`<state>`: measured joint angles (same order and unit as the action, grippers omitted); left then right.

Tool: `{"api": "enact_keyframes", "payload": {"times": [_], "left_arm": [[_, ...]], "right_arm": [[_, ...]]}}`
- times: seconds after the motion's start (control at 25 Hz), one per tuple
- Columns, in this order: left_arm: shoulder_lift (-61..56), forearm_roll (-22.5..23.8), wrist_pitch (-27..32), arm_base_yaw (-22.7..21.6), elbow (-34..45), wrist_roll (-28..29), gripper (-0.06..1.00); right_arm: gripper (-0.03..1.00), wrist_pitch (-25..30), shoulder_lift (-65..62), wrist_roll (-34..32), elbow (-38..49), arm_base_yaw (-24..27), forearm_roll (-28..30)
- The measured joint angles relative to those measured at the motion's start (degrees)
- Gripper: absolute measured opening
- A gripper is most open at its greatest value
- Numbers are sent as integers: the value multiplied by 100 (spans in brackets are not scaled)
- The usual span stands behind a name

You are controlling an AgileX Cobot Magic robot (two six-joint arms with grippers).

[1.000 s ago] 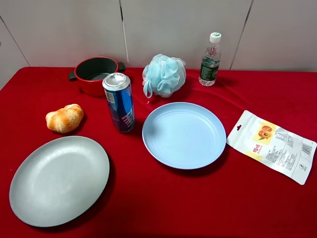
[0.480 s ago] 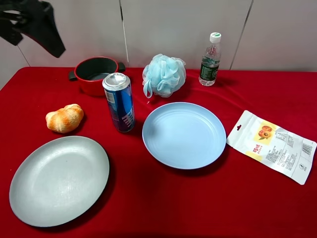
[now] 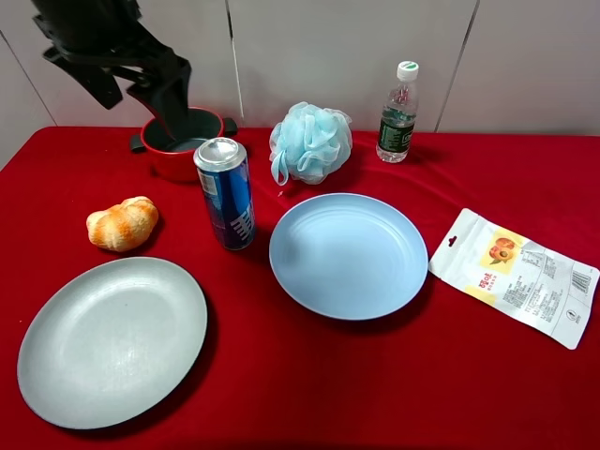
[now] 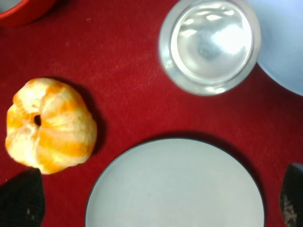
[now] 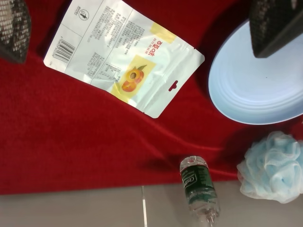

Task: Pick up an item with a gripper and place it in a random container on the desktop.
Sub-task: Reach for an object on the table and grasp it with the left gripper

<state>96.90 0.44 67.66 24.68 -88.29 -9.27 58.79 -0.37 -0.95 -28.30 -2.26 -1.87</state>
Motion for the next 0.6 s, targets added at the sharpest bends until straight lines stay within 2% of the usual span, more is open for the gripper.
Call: {"api": "enact_keyframes", "payload": {"times": [0.36,0.6], "left_arm": [[727,26,-6,389,-337,31,100],[1057,58,-6,474,-428,31,100]], "right_arm": [[69,0,0,0,0,0,0],[69,0,0,0,0,0,0]]}}
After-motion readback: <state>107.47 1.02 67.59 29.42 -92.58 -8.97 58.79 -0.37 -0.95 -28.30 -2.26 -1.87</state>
